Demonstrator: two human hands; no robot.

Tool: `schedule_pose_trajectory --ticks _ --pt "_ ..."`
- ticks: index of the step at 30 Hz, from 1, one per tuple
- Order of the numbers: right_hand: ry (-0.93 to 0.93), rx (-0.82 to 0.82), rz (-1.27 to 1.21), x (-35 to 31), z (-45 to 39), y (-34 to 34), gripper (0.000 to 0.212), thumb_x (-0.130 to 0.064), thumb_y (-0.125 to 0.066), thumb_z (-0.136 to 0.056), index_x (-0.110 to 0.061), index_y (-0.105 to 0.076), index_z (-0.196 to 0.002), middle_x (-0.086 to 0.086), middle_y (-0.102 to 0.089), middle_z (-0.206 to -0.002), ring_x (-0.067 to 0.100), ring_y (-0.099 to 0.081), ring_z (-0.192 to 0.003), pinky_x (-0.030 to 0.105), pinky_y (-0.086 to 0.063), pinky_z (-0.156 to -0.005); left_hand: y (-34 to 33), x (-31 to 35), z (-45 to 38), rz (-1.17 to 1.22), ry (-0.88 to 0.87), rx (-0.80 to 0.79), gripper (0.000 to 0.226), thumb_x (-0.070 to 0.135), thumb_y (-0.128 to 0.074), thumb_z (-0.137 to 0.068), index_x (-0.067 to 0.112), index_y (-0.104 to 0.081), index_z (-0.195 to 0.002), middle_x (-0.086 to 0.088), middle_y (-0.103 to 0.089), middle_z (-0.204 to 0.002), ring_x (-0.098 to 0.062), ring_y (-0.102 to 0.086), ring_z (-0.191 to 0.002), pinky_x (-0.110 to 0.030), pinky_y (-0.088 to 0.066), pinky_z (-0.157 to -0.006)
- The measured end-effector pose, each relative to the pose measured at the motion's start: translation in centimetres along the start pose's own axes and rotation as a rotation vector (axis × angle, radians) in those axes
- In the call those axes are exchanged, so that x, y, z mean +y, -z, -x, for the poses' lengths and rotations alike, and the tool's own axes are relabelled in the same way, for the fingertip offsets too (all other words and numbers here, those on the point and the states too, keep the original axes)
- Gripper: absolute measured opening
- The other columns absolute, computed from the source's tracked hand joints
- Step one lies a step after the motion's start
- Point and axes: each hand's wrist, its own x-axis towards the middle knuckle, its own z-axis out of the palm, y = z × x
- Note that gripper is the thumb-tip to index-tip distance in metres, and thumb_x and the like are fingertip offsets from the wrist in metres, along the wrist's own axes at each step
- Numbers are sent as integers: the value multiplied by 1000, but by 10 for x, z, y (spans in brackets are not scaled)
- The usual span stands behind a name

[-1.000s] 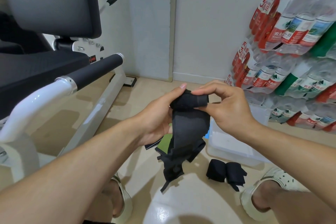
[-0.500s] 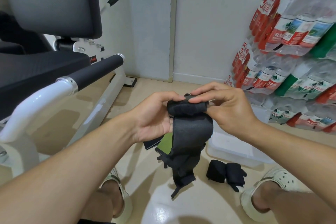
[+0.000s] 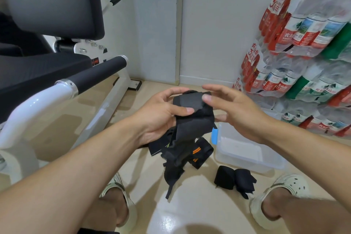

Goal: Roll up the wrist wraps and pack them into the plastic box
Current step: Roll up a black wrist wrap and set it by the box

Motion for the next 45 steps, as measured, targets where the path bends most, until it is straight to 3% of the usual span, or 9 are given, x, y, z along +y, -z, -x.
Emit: schedule_pose_trajectory --ticks 5,12,19,26,31,34,39,42,45 --pt "-82 -113 18 5 3 -3 53 -32 -74 -81 -18 -63 -131 6 -74 -120 19 -74 -104 28 -61 -79 1 -4 0 -72 -39 -8 53 -21 -63 -83 15 -63 -123 -19 -61 -127 -25 -70 -99 -35 -61 -75" --pt "48 33 25 7 0 -6 42 -9 -77 -86 -19 -65 -124 12 -66 -127 33 -73 -102 39 -63 -77 -2 -12 -3 -47 12 -17 55 -14 -63 -88 12 -54 -136 -18 -71 -121 -32 -72 -103 -41 -61 -77" --pt "109 1 -12 7 2 -7 46 2 -73 -88 -23 -65 -126 6 -69 -125 30 -76 -97 33 -61 -74 -2 -10 -1 -121 65 -91 36 20 -63 -98 14 -64 -133 -13 -69 -129 -31 -65 -122 -52 -49 -106" --pt "131 -13 4 9 1 -8 48 7 -70 -89 -24 -66 -125 2 -70 -126 32 -74 -102 35 -62 -80 -3 -10 1 -135 108 -122 50 54 -58 -95 21 -67 -131 -11 -68 -131 -29 -65 -123 -54 -48 -107" --pt "134 4 19 12 2 -11 47 11 -69 -88 -22 -68 -122 3 -71 -123 29 -73 -95 41 -63 -85 -3 -8 1 -91 107 -48 34 31 -59 -99 11 -69 -125 -15 -71 -124 -30 -67 -119 -49 -51 -104" --pt "94 12 -19 13 2 -13 47 14 -69 -86 -19 -69 -120 6 -74 -117 29 -75 -100 43 -63 -86 -2 -8 0 -39 72 2 46 17 -72 -90 0 -62 -131 -25 -67 -127 -35 -67 -117 -50 -53 -102" --pt "-35 -75 -159 5 -3 -6 55 19 -58 -87 -18 -68 -127 6 -69 -128 24 -71 -109 35 -61 -85 -3 -2 1 -14 4 53 43 -4 -73 -82 5 -65 -123 -19 -74 -100 -29 -74 -91 -47 -61 -86" --pt "-126 -162 -246 1 -3 -3 52 -13 -66 -89 -26 -59 -139 5 -69 -131 26 -70 -115 40 -58 -92 -2 0 1 -44 -30 64 46 -11 -73 -78 8 -68 -120 -22 -74 -105 -27 -74 -87 -38 -62 -76" --pt "-168 -191 -167 4 0 -7 49 -38 -65 -89 -21 -63 -135 6 -71 -129 25 -71 -111 42 -57 -98 -2 -1 1 -54 -56 60 47 -16 -73 -75 9 -69 -116 -24 -72 -116 -29 -73 -89 -36 -61 -73"
